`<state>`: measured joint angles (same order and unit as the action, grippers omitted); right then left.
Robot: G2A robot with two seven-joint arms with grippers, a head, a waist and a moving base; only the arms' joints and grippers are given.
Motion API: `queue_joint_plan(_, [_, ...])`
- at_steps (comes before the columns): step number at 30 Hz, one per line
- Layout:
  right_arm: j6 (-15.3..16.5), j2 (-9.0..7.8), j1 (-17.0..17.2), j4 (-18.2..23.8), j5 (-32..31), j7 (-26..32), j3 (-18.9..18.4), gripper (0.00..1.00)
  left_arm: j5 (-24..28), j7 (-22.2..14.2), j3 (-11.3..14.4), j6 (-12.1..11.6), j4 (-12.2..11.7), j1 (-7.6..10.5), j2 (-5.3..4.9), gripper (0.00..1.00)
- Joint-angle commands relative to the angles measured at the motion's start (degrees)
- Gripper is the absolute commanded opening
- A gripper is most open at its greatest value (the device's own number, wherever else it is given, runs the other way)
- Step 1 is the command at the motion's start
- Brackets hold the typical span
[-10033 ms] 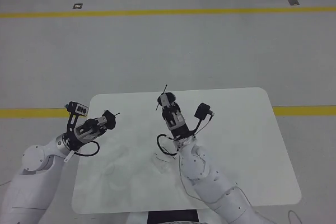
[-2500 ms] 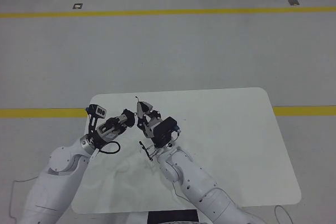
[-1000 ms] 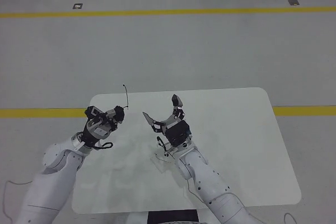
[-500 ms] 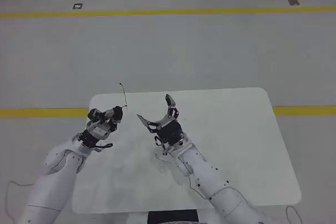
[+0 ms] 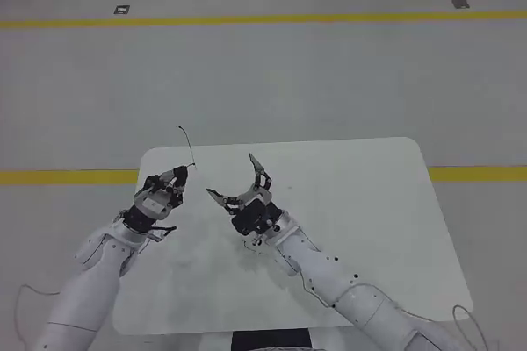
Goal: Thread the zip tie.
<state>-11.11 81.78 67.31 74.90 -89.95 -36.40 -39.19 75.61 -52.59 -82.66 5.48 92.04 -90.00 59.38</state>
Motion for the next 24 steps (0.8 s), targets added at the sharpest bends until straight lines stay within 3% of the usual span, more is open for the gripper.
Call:
queue_joint_plan(1, [-0.02,0.0,0.0,0.0,0.0,0.0,0.0,1.0,0.02,0.01,0.0,0.0,0.0,0.0,0.0,0.0])
queue_joint_plan(5, [0.1,0.0,0.35,0.69,0.0,0.72,-0.25,1.0,1.59,1.41,0.71,0.62,1.1,-0.29,0.27,0.0])
queue_joint_plan(13, [-0.34,0.08,1.03,1.98,0.28,0.32,-0.41,1.0,7.41,3.26,0.89,4.88,2.56,-1.47,0.68,0.0])
queue_joint_plan(24, [0.87,0.14,1.4,3.55,0.0,1.72,-0.59,1.0,7.41,3.26,0.89,4.88,2.56,-1.47,0.68,0.0])
